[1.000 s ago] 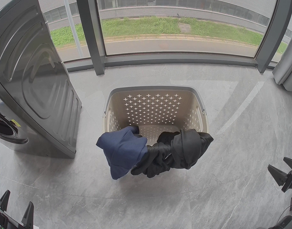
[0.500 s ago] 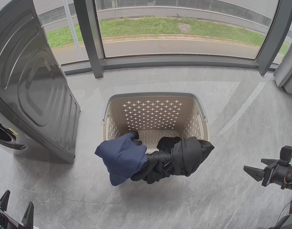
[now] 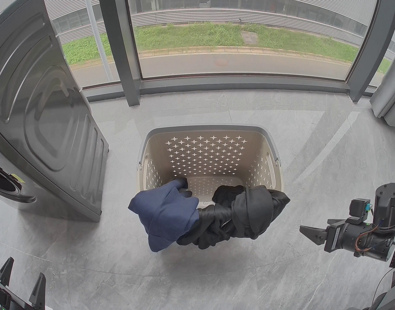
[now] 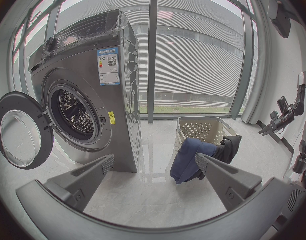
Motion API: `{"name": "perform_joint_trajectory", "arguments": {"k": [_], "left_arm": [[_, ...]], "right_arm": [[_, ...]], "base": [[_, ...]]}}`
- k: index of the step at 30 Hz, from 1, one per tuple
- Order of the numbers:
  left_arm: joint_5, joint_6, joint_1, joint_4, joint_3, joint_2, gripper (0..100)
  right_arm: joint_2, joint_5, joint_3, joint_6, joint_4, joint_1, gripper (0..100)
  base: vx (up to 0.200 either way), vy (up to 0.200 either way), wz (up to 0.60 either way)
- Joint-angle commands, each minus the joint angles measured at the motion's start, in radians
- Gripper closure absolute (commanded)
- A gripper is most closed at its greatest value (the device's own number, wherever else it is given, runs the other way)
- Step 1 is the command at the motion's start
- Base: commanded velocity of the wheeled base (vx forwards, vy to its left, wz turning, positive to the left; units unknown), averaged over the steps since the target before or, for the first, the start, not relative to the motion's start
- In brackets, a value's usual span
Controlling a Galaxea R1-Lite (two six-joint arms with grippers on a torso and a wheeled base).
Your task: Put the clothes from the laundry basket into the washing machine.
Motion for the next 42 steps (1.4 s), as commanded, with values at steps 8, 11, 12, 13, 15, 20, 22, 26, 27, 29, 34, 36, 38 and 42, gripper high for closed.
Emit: {"name": "perform_joint_trajectory", "arguments": {"k": [8, 11, 12, 13, 15, 20, 22, 26, 27, 29, 34, 36, 38, 42], "left_arm": [[0.000, 0.000, 0.001, 0.000, 0.016, -0.012, 0], [0.000, 0.000, 0.001, 0.000, 0.016, -0.012, 0], [0.000, 0.000, 0.001, 0.000, 0.016, -0.012, 0], [0.000, 0.000, 0.001, 0.000, 0.016, -0.012, 0], [0.000, 0.000, 0.001, 0.000, 0.016, -0.012, 0], [0.000, 0.000, 0.001, 0.000, 0.016, -0.012, 0], [0.002, 0.000, 0.001, 0.000, 0.016, -0.012, 0], [0.000, 0.000, -0.001, 0.000, 0.016, -0.012, 0], [0.000, 0.000, 0.001, 0.000, 0.016, -0.012, 0], [0.000, 0.000, -0.001, 0.000, 0.016, -0.012, 0], [0.000, 0.000, 0.001, 0.000, 0.016, -0.012, 0], [0.000, 0.001, 0.001, 0.000, 0.016, -0.012, 0], [0.000, 0.000, 0.001, 0.000, 0.016, -0.012, 0], [0.000, 0.000, 0.001, 0.000, 0.016, -0.012, 0]], "right_arm": [[0.324, -0.084, -0.053, 0.016, -0.206, 0.092, 0], [0.381, -0.086, -0.093, 0.024, -0.232, 0.088, 0], [0.399, -0.086, -0.107, 0.030, -0.239, 0.088, 0], [0.414, -0.086, -0.117, 0.037, -0.247, 0.088, 0], [0.444, -0.094, -0.131, 0.051, -0.262, 0.091, 0], [0.483, -0.110, -0.136, 0.054, -0.307, 0.092, 0], [0.494, -0.110, -0.136, 0.053, -0.327, 0.094, 0], [0.525, -0.112, -0.146, 0.054, -0.348, 0.105, 0], [0.529, -0.112, -0.151, 0.054, -0.351, 0.108, 0], [0.542, -0.112, -0.160, 0.054, -0.354, 0.120, 0], [0.572, -0.113, -0.202, 0.056, -0.354, 0.131, 0], [0.580, -0.113, -0.211, 0.057, -0.354, 0.132, 0], [0.595, -0.113, -0.223, 0.059, -0.354, 0.131, 0], [0.632, -0.130, -0.263, 0.080, -0.354, 0.123, 0]], "base": [[0.000, 0.000, 0.00], [0.000, 0.000, 0.00], [0.000, 0.000, 0.00], [0.000, 0.000, 0.00], [0.000, 0.000, 0.00], [0.000, 0.000, 0.00], [0.000, 0.000, 0.00], [0.000, 0.000, 0.00], [0.000, 0.000, 0.00], [0.000, 0.000, 0.00], [0.000, 0.000, 0.00], [0.000, 0.000, 0.00], [0.000, 0.000, 0.00], [0.000, 0.000, 0.00]]}}
